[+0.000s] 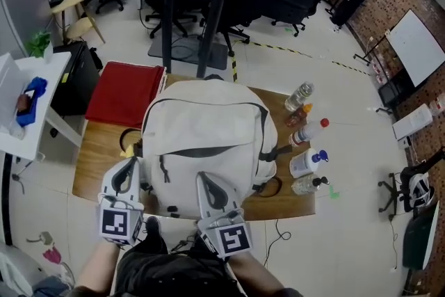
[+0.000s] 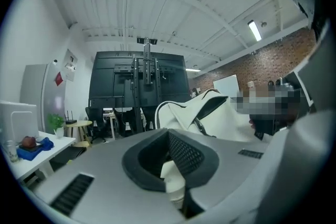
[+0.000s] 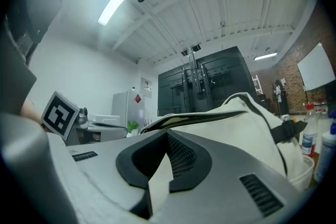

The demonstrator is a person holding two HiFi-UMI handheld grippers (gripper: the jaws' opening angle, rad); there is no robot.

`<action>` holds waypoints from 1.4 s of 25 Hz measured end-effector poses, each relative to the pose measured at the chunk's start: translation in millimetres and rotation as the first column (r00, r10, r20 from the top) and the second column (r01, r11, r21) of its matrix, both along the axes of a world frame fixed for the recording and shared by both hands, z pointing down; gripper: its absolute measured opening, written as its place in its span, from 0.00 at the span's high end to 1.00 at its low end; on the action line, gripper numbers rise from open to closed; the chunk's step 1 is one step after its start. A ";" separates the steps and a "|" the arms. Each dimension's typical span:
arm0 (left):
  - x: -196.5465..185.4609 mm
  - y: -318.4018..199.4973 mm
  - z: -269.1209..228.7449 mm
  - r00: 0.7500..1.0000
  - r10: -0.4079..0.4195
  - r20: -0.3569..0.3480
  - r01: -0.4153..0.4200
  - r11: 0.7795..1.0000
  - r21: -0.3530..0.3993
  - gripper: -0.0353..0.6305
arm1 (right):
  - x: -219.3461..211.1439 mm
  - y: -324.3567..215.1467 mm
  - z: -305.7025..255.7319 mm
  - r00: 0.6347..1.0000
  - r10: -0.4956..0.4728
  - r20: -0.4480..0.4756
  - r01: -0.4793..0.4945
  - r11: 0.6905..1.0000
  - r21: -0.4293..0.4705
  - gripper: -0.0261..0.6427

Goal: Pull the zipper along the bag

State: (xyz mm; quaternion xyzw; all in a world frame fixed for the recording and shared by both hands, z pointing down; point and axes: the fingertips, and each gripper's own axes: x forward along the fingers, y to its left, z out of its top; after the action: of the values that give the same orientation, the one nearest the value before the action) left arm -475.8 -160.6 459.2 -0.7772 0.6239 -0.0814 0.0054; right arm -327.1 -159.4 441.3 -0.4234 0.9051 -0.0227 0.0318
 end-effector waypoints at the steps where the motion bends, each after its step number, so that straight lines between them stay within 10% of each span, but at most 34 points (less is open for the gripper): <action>1: -4.7 -1.6 1.9 1.000 0.015 -0.008 -0.015 1.000 -0.006 0.91 | -11.0 -1.6 1.4 1.000 0.003 0.007 -0.003 1.000 -0.015 0.97; 14: -21.7 -13.2 1.4 0.983 0.150 -0.101 -0.150 0.989 0.011 0.91 | -84.1 -13.9 22.6 0.998 -0.045 -0.045 0.038 0.989 -0.140 0.96; 35: -37.6 -13.6 1.1 0.965 0.231 -0.127 -0.230 0.973 0.027 0.91 | -129.1 -9.6 31.9 0.989 -0.146 -0.039 0.124 0.931 -0.342 0.65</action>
State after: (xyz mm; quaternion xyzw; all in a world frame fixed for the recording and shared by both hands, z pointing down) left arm -513.4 -174.2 460.3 -0.8481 0.5288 -0.0260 -0.0209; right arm -456.1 -169.0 473.2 -0.3600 0.9151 -0.1666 -0.0722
